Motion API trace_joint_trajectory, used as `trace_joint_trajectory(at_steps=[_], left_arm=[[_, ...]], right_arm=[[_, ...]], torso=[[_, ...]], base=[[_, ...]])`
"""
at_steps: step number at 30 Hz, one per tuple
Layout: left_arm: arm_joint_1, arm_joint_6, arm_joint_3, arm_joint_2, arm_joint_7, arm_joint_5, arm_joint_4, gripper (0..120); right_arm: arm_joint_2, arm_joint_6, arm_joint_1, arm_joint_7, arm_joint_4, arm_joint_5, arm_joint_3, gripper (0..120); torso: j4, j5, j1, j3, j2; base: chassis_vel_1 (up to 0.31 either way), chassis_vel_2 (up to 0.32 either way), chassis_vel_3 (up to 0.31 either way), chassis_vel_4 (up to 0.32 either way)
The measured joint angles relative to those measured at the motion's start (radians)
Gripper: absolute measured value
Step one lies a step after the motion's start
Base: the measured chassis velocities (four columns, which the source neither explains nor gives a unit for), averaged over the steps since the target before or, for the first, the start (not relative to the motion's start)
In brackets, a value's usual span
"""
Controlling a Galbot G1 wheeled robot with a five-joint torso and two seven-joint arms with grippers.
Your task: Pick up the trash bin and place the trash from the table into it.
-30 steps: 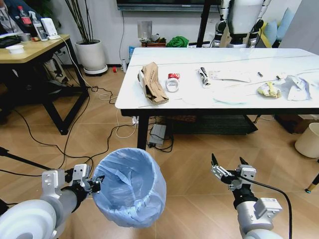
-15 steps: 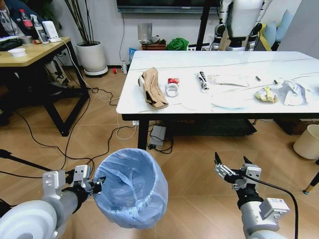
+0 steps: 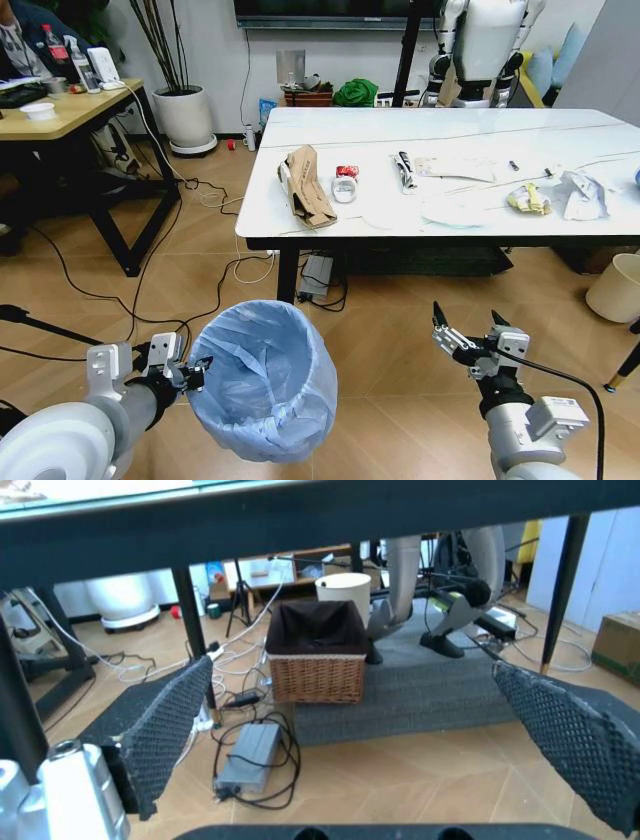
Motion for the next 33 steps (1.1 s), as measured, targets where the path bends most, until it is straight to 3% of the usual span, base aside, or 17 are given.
trace_joint_trajectory(at_steps=[33], left_arm=[[-0.004,0.0,-0.002,-0.001,-0.025,-0.058,0.0,0]], right_arm=[[-0.056,-0.006,0.013,-0.036,-0.022,0.088,0.021,100]], torso=[[-0.0001,0.0,0.058,0.089,0.147]], base=[[0.0,0.0,0.0,0.0]])
